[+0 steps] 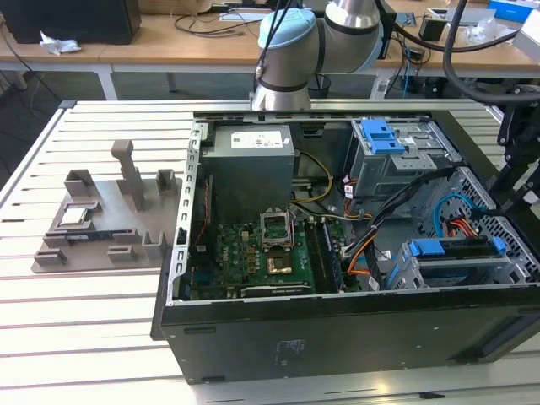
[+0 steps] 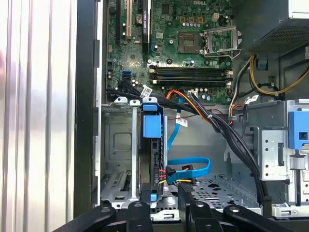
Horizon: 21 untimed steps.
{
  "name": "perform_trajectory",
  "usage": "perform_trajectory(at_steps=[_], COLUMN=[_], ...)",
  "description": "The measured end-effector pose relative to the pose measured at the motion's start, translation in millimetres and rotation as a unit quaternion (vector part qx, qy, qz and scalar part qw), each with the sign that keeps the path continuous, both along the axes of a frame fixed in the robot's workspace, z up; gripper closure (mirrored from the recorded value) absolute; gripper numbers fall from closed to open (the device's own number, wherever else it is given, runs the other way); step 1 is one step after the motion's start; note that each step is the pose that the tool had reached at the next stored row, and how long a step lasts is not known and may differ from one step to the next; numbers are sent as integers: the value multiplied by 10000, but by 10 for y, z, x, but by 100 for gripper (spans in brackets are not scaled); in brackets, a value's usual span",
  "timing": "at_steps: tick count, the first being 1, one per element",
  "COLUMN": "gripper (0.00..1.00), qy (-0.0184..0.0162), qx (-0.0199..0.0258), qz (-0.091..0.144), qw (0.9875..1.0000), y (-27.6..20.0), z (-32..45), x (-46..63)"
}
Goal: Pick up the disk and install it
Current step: 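Insert the second disk wire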
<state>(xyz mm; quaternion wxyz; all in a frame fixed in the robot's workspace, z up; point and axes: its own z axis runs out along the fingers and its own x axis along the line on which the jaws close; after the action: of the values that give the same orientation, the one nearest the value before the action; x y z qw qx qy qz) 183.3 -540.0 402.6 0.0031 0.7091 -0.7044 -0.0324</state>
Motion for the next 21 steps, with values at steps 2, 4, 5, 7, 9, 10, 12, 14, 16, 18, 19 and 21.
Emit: perform_trajectory(at_steps=[2, 4, 5, 7, 9, 10, 12, 14, 16, 18, 19, 21], gripper=[64, 64, 64, 64, 64, 64, 64, 64, 64, 84, 84, 84], qy=[0, 0, 0, 0, 0, 0, 0, 0, 0, 0, 0, 0], qx=[-1, 0, -1, 1, 0, 0, 4, 5, 6, 6, -1, -4], qz=[1, 0, 0, 0, 0, 0, 0, 0, 0, 0, -1, 1], qw=[10000, 10000, 10000, 10000, 10000, 10000, 10000, 10000, 10000, 10000, 10000, 10000], y=[0, 3, 5, 16, 28, 33, 40, 40, 40, 40, 32, 28], z=[-28, -77, -91, -112, -144, -193, -281, -289, -293, -299, -309, -339], x=[0, -14, -22, -39, -62, -88, -97, -97, -97, -97, -101, -119])
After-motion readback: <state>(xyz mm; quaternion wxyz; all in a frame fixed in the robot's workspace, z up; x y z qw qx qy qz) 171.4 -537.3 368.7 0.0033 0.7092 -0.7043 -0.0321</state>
